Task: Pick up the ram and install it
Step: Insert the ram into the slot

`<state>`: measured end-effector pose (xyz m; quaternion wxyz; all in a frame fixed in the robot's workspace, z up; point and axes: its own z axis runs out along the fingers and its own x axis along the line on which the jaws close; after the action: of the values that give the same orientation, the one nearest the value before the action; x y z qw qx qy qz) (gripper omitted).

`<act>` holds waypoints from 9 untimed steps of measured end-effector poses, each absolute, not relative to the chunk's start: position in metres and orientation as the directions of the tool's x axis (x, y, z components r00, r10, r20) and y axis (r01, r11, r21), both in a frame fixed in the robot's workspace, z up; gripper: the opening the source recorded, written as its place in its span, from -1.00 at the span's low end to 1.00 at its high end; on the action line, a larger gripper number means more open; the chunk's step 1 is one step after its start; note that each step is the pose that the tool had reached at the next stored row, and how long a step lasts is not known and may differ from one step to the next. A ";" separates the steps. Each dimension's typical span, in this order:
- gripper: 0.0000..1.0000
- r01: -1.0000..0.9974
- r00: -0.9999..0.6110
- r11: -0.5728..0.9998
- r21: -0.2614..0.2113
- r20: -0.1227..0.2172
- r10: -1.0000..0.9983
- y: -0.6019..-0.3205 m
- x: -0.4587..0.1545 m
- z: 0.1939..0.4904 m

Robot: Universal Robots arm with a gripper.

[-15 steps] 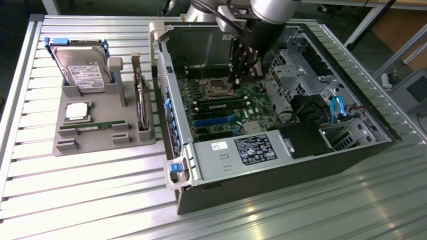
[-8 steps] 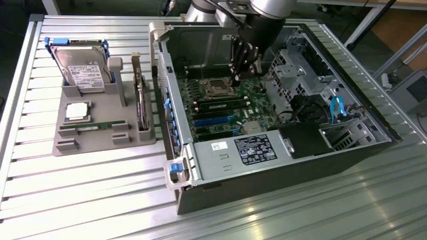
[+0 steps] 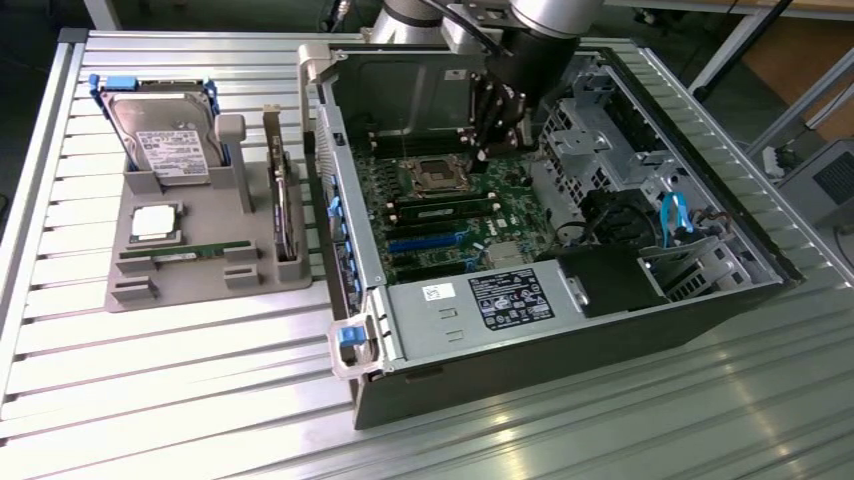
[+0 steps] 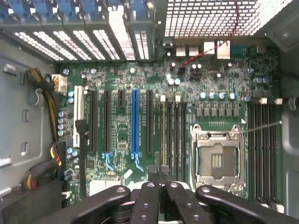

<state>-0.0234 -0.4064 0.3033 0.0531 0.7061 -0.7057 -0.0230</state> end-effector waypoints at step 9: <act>-0.80 -0.995 0.003 0.002 0.104 0.043 -0.999 -0.407 -0.011 0.303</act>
<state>-0.0107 -0.4066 0.3033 0.0519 0.7062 -0.7058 -0.0216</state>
